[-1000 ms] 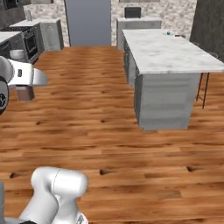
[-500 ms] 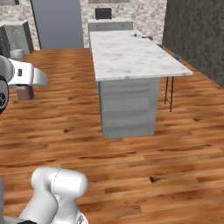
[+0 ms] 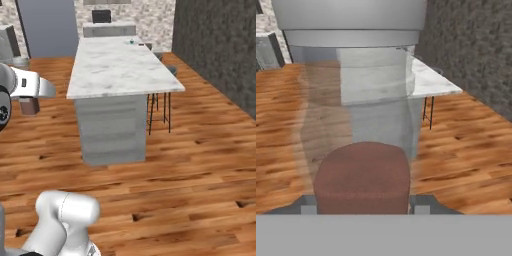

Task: Take the cinnamon bottle from the cabinet and place it on the dining table, next to the plate with the cupcake. Then take the chocolate from the dining counter and place it on the cupcake plate.

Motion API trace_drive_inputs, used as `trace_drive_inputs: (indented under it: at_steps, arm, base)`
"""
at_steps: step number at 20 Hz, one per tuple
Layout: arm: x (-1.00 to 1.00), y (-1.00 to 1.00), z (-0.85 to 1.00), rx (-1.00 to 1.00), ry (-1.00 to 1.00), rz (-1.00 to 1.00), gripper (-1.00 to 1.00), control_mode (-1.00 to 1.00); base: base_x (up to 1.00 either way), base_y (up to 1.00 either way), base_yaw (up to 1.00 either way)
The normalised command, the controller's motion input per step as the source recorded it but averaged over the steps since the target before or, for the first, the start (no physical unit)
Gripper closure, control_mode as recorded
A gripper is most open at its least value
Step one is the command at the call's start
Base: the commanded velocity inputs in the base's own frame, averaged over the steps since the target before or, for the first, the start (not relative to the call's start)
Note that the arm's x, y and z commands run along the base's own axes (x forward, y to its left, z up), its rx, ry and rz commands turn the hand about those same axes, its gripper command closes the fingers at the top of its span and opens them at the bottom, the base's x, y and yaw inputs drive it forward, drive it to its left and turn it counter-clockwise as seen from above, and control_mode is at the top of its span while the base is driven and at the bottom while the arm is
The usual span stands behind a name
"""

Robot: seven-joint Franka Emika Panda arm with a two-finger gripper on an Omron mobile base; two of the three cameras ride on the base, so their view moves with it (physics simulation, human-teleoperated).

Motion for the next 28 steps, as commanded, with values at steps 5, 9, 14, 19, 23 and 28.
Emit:
trace_drive_inputs:
  at_steps: [5,9,14,19,23,28]
  arm:
    - [0.00,0.00,0.00,0.00,0.00,0.00,1.00,1.00]
    - [0.00,0.00,0.00,0.00,0.00,0.00,1.00,1.00]
    - [0.00,0.00,0.00,0.00,0.00,0.00,1.00,1.00]
    - [0.00,0.00,0.00,0.00,0.00,0.00,1.00,1.00]
    - [0.00,0.00,0.00,0.00,0.00,0.00,1.00,1.00]
    - [0.00,0.00,0.00,0.00,0.00,0.00,1.00,1.00]
  base:
    - [0.78,-1.00,0.00]
    - [0.85,-1.00,0.00]
    - [0.89,-1.00,0.00]
    - [0.98,-0.97,0.09]
    - [0.95,-0.98,0.23]
    - [1.00,-0.89,0.28]
